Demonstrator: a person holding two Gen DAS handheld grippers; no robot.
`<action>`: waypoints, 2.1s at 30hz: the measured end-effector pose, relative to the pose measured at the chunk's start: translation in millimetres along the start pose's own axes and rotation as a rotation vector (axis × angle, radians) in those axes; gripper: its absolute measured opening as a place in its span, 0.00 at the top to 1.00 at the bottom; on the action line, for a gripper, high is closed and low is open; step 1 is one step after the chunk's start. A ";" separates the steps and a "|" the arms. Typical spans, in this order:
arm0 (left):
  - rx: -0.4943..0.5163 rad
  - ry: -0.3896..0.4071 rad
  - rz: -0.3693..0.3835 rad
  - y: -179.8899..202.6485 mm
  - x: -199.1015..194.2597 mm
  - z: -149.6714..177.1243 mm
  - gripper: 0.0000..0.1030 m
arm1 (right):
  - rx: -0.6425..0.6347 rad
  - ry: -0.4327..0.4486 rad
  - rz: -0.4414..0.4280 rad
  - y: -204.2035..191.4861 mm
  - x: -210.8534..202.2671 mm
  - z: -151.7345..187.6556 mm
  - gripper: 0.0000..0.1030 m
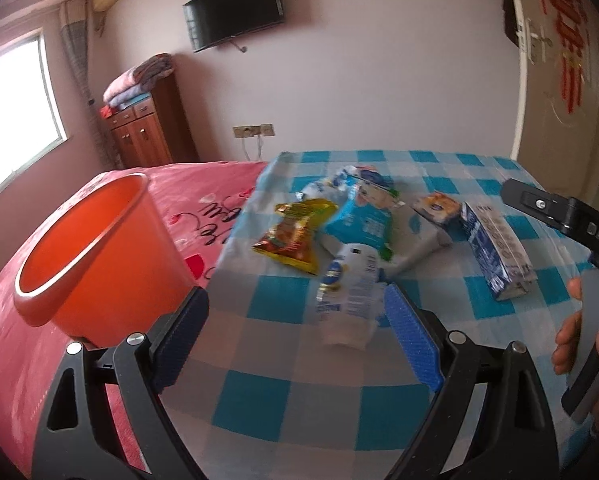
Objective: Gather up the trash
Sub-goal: 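Move both grippers back over the checkered cloth, then grasp the yellow chip bag with the left gripper while the right grasps a white milk carton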
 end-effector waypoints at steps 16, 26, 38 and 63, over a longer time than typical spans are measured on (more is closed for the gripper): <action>0.116 -0.166 0.016 35.7 24.3 -2.8 0.13 | 0.124 -0.176 -0.026 58.1 17.6 12.8 0.05; 0.085 -0.216 -0.055 22.0 59.4 -35.9 0.13 | 0.058 -0.208 -0.041 47.0 32.2 15.9 0.05; 0.010 -0.201 -0.091 -6.7 123.8 -72.5 0.22 | 0.087 -0.231 -0.075 53.5 48.8 21.4 0.05; -0.028 -0.330 0.029 -17.1 193.0 -56.3 0.39 | 0.079 -0.244 -0.038 56.3 56.5 24.9 0.17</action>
Point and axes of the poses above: each gripper's, at about its wrist camera, not at the fingertips, and x roughly the way its jaws point, y to its right, z to its underside, the point moved 2 cm from there along x, roughly the way its jaws point, and after that the axes turned 11 degrees about -x, right-handed, at the moved point
